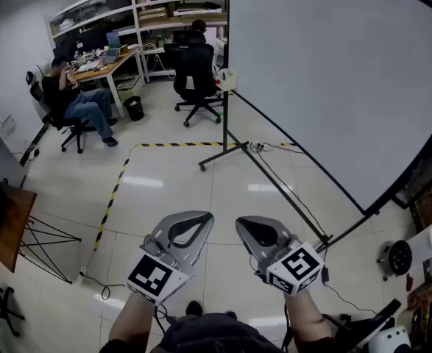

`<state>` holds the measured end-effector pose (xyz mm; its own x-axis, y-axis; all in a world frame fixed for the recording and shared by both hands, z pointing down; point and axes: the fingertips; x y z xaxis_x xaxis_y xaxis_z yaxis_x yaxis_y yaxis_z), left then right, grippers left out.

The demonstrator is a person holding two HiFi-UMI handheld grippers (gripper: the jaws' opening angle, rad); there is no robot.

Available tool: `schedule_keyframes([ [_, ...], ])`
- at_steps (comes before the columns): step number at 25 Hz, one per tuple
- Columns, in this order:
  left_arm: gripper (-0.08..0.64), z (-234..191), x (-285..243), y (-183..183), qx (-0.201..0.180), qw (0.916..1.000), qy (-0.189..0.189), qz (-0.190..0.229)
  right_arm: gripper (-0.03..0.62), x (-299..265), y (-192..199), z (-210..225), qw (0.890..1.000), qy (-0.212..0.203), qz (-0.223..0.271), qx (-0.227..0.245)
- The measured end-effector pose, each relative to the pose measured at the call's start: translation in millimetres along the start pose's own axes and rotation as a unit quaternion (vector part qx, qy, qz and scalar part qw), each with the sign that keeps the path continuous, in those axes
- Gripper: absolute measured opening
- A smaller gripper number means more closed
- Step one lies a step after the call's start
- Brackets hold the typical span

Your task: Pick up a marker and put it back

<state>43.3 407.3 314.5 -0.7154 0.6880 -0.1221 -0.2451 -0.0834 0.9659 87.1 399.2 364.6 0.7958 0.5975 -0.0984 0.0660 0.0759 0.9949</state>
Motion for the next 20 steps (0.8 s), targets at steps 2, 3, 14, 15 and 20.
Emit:
schedule_keyframes([
  [2, 0.006, -1.3, -1.7, -0.7, -0.002, 1.0000, -0.003, -0.001, 0.000, -0.5, 0.3, 4.8, 1.000, -0.001, 0.002, -0.001],
  [3, 0.006, -2.8, -2.5, -0.9, -0.002, 1.0000, -0.005, -0.001, 0.000, -1.5, 0.0, 6.6, 1.000, -0.001, 0.003, 0.000],
  [14, 0.006, -68.7, -15.4, 14.8, 0.001, 0.9997, -0.012, 0.022, 0.000, -56.0, -11.3, 28.7, 1.000, -0.007, -0.006, 0.023],
  [15, 0.006, -78.6, -17.7, 18.0, 0.003, 0.9996, -0.010, 0.025, 0.000, -64.3, -11.5, 33.2, 1.000, -0.004, -0.009, 0.026],
  [20, 0.006, -140.0, -25.3, 28.3, 0.012, 0.9993, 0.001, 0.034, 0.000, -115.1, -22.7, 55.5, 0.999, 0.016, -0.022, 0.026],
])
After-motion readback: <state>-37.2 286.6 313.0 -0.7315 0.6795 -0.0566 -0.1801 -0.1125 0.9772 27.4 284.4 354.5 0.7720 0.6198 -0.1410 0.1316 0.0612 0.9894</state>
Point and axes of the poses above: the fingertips, and each gripper's own axes: x backward along the fingers, z to its right, y out of its underside, and after that the axes turned 4 degrees about -z, right-handed
